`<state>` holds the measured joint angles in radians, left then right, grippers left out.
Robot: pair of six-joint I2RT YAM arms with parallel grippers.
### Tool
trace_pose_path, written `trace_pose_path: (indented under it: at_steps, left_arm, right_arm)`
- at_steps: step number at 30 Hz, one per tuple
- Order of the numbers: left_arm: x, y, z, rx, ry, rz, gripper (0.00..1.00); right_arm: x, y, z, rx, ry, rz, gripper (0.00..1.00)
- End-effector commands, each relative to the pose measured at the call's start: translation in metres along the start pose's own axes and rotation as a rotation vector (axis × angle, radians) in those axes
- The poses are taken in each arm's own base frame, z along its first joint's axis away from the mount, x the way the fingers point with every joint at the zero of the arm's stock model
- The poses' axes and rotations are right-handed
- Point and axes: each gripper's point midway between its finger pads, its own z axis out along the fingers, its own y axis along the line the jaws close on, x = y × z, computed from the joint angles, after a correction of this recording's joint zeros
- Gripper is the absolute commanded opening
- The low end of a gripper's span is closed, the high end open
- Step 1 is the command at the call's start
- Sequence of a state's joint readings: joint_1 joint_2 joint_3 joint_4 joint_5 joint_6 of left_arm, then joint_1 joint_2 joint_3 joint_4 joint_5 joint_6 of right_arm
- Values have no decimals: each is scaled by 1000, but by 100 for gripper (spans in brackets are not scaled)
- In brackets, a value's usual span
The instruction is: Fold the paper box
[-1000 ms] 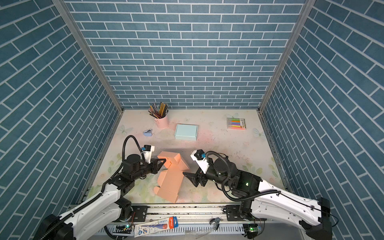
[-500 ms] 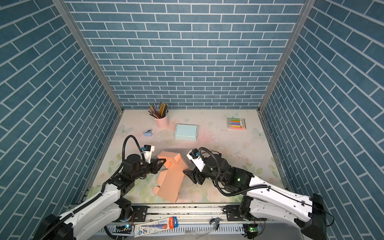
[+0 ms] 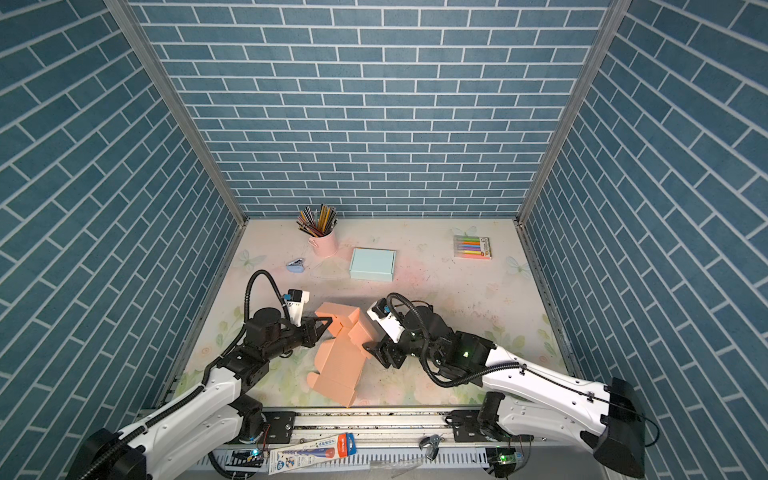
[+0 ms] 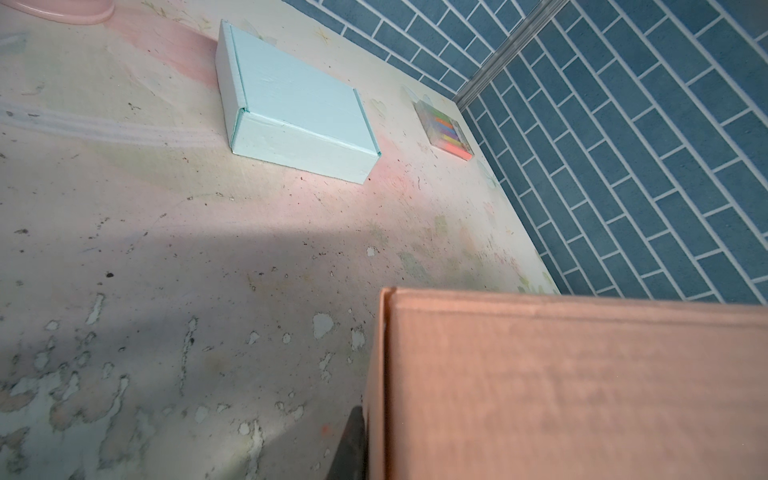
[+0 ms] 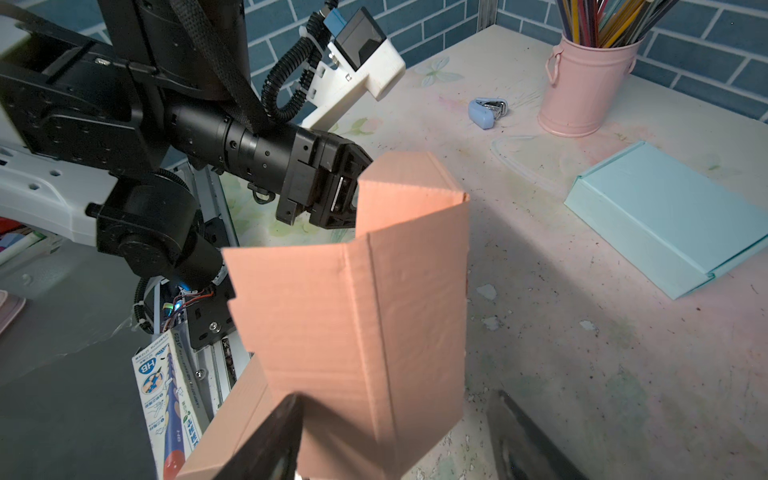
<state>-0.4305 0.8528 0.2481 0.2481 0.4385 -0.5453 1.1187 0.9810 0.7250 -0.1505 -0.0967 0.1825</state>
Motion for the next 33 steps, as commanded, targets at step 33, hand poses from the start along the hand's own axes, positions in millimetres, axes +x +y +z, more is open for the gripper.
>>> trace_pose_path:
  at_steps: [33]
  left_arm:
    - [-7,-6,1,21,-23,17,13]
  right_arm:
    - [-9,-11,24,164,78,-103,72]
